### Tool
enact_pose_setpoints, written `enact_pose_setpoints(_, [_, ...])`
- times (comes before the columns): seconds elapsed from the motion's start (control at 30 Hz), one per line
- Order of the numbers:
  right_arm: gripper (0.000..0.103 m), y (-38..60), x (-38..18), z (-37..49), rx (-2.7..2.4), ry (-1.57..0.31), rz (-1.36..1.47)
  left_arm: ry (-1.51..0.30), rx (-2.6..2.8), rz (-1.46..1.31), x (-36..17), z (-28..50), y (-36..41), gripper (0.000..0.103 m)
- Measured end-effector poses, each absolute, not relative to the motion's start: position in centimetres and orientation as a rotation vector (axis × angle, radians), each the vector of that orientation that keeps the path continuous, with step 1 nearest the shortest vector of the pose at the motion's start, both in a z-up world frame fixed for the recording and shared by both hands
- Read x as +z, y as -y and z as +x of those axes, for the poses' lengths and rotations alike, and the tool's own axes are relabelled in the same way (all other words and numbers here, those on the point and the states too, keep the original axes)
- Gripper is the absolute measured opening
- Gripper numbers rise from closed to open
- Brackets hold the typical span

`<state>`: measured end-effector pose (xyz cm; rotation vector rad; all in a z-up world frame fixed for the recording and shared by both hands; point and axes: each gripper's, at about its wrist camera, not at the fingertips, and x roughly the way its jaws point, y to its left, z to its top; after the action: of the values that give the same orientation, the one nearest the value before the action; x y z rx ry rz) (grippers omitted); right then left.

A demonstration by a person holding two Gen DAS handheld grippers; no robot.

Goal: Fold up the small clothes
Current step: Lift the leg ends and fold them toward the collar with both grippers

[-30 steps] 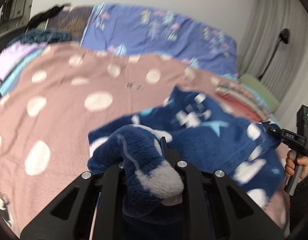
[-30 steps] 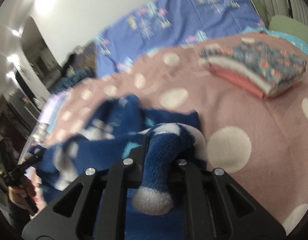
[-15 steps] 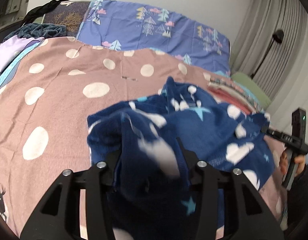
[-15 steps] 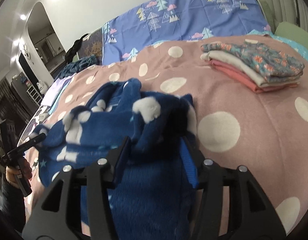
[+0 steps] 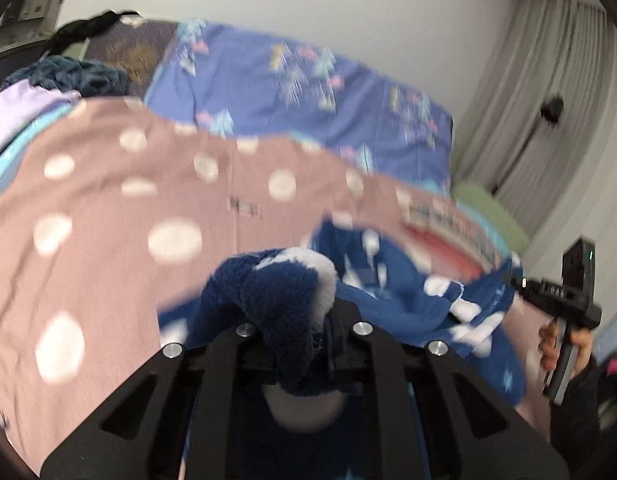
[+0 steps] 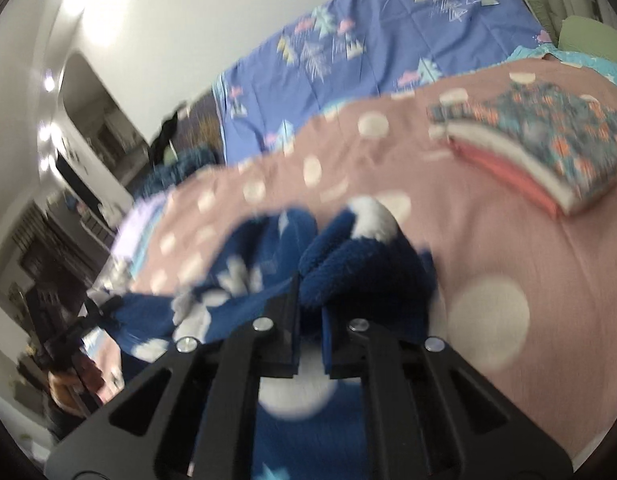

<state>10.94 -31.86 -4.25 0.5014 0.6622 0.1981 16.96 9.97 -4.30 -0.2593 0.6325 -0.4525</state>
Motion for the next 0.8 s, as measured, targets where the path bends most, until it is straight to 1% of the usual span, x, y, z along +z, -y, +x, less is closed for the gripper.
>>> enact_pose_setpoints(0.03, [0.009,32.1,-3.9,12.1,0.196,-0.662,0.501,-0.629,-0.448,-0.257,-4.1,17.8,-10.0,0.015])
enact_pose_setpoints(0.1, [0.021,32.1,-4.8,15.2,0.168,-0.725,0.448,-0.672,-0.443,-0.229,-4.8,20.0,-9.4,0.022])
enact_pose_setpoints(0.13, [0.036,32.1,-5.6,16.2,0.157,-0.763,0.433,-0.729,-0.423,-0.199,-5.9,21.2,-8.8,0.024])
enact_pose_setpoints(0.17, [0.040,32.1,-6.8,17.2,0.142,-0.826,0.422,-0.796,-0.405,-0.169,-7.2,22.1,-8.3,0.026])
enact_pose_setpoints(0.23, [0.040,32.4,-7.5,17.3,0.153,-0.843,0.416,-0.846,-0.394,-0.137,-8.6,22.4,-8.2,0.027])
enact_pose_setpoints(0.3, [0.042,33.0,-7.0,16.3,0.179,-0.790,0.385,-0.817,-0.430,-0.159,-8.7,21.7,-9.2,0.033])
enact_pose_setpoints(0.33, [0.045,33.4,-6.5,15.8,0.178,-0.765,0.359,-0.802,-0.442,-0.182,-8.5,21.4,-9.9,0.038])
enact_pose_setpoints(0.37, [0.047,34.0,-6.3,15.6,0.162,-0.758,0.332,-0.797,-0.444,-0.203,-8.2,21.3,-10.5,0.048])
enact_pose_setpoints(0.4, [0.047,34.5,-6.3,15.7,0.142,-0.768,0.314,-0.785,-0.440,-0.227,-7.8,21.1,-11.1,0.053])
enact_pose_setpoints(0.43, [0.048,34.9,-6.5,15.8,0.129,-0.778,0.304,-0.756,-0.425,-0.255,-7.2,20.8,-11.9,0.066])
enact_pose_setpoints(0.47, [0.049,35.2,-6.7,16.1,0.120,-0.794,0.294,-0.705,-0.400,-0.279,-6.4,20.3,-12.7,0.073])
enact_pose_setpoints(0.53, [0.050,35.2,-7.2,16.6,0.128,-0.821,0.273,-0.642,-0.406,-0.300,-5.4,19.8,-13.6,0.077])
enact_pose_setpoints(0.6, [0.054,34.8,-8.1,17.3,0.153,-0.851,0.253,-0.640,-0.403,-0.279,-5.4,19.9,-14.0,0.077])
enact_pose_setpoints(0.63, [0.056,34.6,-8.5,17.7,0.164,-0.867,0.252,-0.674,-0.399,-0.253,-6.0,20.5,-13.8,0.077])
enact_pose_setpoints(0.73, [0.056,34.2,-9.6,19.1,0.172,-0.900,0.273,-0.834,-0.407,-0.181,-8.9,23.1,-12.4,0.077])
enact_pose_setpoints(0.77, [0.055,34.2,-9.8,19.6,0.175,-0.903,0.291,-0.864,-0.406,-0.171,-9.6,23.8,-12.2,0.077])
enact_pose_setpoints(0.8, [0.052,34.1,-9.9,19.9,0.176,-0.904,0.303,-0.902,-0.401,-0.178,-10.7,24.9,-11.9,0.077])
